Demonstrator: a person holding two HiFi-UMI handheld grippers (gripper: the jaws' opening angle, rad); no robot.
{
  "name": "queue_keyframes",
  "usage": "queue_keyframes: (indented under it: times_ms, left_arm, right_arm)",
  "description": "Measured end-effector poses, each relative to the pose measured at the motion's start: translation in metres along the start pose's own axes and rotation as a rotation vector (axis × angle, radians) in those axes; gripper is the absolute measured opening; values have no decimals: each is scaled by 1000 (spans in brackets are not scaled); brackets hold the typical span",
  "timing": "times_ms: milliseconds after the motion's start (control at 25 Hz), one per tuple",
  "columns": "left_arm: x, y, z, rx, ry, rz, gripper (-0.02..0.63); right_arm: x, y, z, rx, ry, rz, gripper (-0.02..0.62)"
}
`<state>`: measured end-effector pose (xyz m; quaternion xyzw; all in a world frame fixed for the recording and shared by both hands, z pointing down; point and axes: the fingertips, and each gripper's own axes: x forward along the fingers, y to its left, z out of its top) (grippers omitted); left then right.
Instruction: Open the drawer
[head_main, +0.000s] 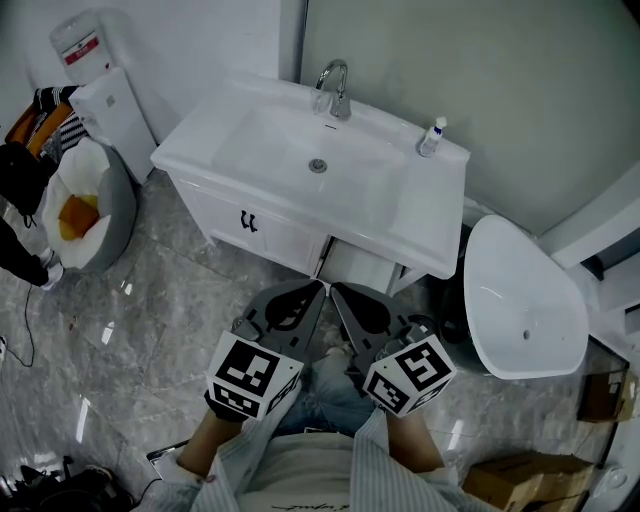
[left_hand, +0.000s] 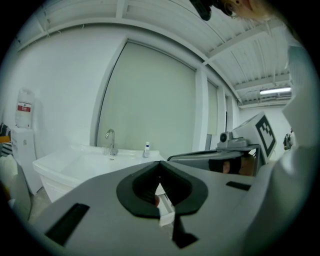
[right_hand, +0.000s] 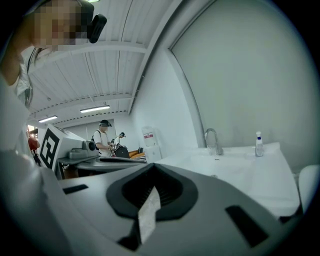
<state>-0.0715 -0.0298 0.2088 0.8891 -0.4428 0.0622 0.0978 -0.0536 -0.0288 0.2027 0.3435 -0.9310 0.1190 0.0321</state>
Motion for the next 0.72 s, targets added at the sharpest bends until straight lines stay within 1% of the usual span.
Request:
queue_keyframes:
  times_ms: [320, 720]
  left_arm:
    - [-3, -1, -7, -7, 14, -1, 15]
    - [-10, 8, -12, -26, 15, 21, 15]
  right_arm:
    - [0, -1, -17, 33, 31, -6, 8]
    - [8, 5, -22, 41, 46, 16, 8]
